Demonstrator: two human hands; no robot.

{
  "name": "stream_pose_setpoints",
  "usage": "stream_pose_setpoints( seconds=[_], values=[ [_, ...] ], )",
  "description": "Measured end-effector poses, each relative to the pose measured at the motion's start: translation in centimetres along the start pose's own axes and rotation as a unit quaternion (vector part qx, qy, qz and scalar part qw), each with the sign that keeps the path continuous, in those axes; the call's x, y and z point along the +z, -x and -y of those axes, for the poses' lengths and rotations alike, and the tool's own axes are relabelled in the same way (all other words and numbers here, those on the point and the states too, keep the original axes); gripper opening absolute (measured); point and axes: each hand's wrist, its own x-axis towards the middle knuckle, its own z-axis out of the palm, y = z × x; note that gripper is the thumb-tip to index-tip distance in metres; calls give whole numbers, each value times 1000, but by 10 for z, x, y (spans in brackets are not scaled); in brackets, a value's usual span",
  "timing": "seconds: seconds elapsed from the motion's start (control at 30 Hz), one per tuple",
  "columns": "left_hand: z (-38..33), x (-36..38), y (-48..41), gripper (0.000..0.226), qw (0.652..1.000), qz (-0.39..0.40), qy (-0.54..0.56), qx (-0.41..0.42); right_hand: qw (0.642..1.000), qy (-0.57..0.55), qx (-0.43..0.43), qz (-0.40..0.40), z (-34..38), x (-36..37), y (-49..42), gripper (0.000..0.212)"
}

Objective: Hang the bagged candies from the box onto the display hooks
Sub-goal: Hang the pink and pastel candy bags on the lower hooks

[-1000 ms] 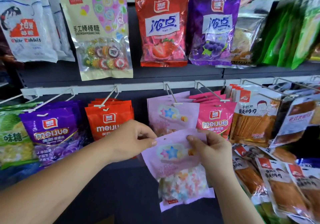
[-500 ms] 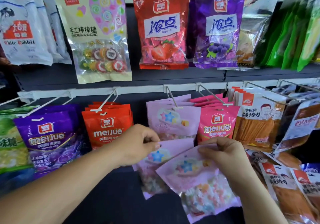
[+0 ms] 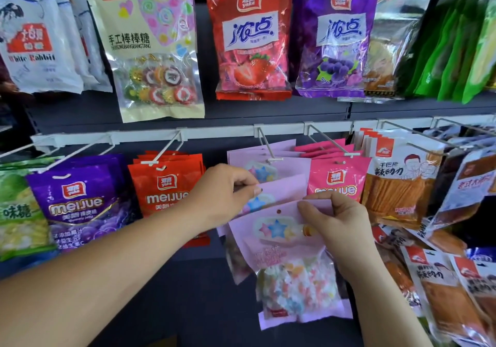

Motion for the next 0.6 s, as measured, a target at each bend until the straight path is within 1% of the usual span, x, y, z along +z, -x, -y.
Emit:
stream_pose_setpoints(
  seconds=[0.17,0.3,0.4,0.53,0.6],
  values=[
    [-3,5,-21,11,998,-51,28,-13,999,-4,4,-47,1,-3,-1,6],
    [-2,17,-35,7,990,-100,91,-41,999,-1,-4,-52,1,-2,-5,10],
    [-5,23,-43,4,984,-126,115,-50,998,-16,-7,-56,0,-1,-8,11],
    [-7,28,-53,7,985,-126,110,-45,995,-59,-1,-77,1,1,-12,9],
    [-7,29,-56,3,986,-116,106,-45,994,-74,8,-81,1,4,-14,10]
  ],
)
